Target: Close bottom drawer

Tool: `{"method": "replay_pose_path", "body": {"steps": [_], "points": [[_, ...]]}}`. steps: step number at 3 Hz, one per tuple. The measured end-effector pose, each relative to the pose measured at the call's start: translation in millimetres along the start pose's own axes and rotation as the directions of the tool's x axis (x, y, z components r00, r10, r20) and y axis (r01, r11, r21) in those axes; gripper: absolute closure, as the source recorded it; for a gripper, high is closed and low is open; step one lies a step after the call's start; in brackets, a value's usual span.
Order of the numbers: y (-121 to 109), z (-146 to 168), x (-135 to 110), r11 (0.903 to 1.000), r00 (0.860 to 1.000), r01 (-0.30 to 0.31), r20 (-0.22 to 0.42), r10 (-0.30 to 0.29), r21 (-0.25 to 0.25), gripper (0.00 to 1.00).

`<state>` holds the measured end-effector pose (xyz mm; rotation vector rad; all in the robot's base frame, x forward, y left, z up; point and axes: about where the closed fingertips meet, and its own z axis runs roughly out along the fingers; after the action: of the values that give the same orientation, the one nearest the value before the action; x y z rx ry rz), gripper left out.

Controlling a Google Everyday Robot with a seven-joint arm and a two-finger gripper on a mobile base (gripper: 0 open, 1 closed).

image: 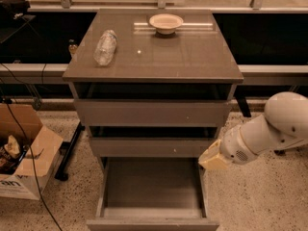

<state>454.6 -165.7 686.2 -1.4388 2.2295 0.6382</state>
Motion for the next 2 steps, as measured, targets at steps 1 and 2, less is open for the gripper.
{"method": "replay_pose_path", "body": {"steps": [1,2], "points": [[-8,49,17,0.9968,0.996,-0.056,0.068,0.06,-0.058,1.0],[-9,96,40,0.9754,0.983,-0.121,0.113,0.143,-0.184,1.0]]}}
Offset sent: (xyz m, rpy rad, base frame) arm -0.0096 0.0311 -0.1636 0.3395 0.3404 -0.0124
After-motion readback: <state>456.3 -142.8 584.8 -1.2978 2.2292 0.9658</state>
